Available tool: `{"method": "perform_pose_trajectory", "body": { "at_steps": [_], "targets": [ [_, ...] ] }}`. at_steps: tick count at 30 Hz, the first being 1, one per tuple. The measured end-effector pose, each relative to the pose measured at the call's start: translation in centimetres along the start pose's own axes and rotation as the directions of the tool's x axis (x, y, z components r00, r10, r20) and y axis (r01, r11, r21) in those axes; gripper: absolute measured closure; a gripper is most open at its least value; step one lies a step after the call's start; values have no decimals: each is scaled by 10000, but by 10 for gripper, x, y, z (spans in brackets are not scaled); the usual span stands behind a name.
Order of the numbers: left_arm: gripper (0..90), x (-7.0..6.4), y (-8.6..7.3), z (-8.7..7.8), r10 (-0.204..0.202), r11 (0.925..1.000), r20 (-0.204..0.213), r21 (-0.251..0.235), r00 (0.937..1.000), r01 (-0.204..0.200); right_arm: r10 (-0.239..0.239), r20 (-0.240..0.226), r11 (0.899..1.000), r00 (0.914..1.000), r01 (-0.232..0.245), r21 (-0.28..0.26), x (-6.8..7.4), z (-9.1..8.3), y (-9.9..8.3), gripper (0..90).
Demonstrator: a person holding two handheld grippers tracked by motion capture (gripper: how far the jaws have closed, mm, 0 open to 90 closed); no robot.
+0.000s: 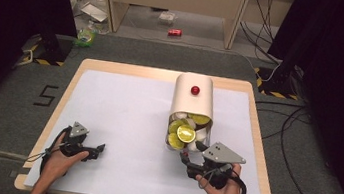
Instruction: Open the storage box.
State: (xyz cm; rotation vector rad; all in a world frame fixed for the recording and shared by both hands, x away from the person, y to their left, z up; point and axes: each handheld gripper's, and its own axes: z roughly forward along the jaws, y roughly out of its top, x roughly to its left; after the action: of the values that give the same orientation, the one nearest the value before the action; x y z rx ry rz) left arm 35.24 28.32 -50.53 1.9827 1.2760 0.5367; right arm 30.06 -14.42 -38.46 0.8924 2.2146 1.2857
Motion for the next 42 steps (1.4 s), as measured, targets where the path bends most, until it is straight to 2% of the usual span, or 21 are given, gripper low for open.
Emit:
{"method": "perform_pose_trajectory", "body": {
  "at_steps": [36,42],
  "targets": [
    [105,0,0,0,4,10000,-5,2,10000,-4,-48,-139,10000,9999,48,4,7,-7,-3,399],
    [105,0,0,0,-2,10000,1,-1,10000,2,154,-194,9998,9997,-157,-153,7,-6,-2,369]
  ]
}}
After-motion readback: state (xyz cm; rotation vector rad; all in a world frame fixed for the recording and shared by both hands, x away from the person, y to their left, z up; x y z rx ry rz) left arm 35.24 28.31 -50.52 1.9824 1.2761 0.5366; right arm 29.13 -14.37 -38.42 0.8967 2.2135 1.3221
